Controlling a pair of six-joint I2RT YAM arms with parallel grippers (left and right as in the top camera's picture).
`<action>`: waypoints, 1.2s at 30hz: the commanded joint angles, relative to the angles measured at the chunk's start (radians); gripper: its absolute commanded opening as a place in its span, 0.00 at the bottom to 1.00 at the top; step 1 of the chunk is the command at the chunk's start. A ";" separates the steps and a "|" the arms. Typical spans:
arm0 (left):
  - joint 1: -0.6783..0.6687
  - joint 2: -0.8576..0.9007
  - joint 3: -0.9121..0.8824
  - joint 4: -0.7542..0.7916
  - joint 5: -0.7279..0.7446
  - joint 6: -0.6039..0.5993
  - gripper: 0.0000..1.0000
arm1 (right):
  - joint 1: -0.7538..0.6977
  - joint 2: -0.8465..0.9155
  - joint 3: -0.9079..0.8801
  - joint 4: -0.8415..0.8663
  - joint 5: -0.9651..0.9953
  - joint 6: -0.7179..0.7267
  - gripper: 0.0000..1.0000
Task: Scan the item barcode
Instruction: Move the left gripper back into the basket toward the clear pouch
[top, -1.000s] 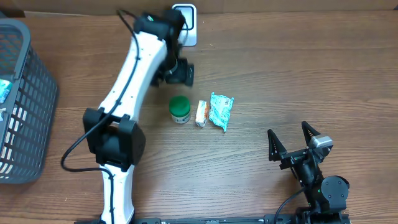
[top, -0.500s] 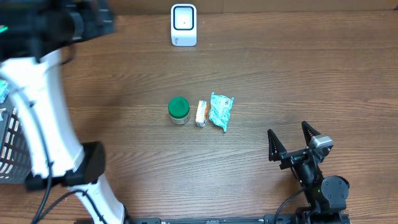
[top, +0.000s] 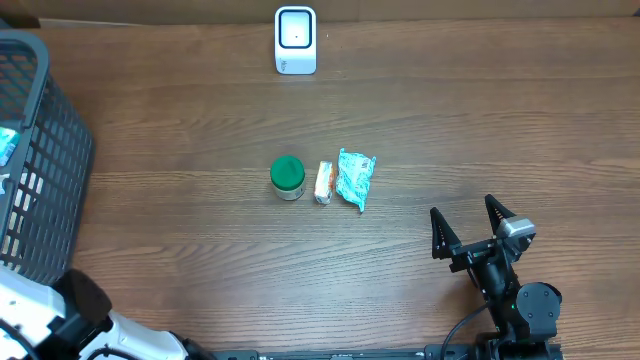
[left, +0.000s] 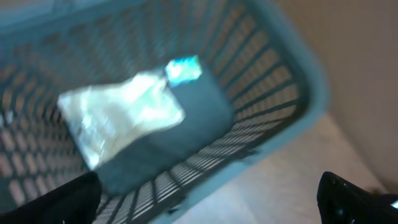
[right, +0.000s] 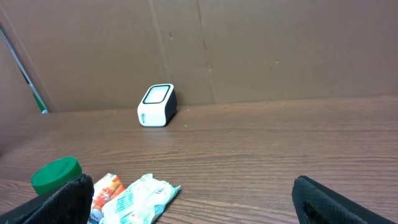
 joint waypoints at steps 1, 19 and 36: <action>0.040 0.009 -0.154 0.005 0.032 -0.037 1.00 | -0.002 -0.010 -0.010 0.007 -0.002 -0.001 1.00; 0.085 0.030 -0.772 0.527 -0.047 0.077 1.00 | -0.002 -0.010 -0.010 0.007 -0.002 -0.001 1.00; 0.086 0.037 -1.219 0.902 -0.235 0.493 1.00 | -0.002 -0.010 -0.010 0.007 -0.002 -0.001 1.00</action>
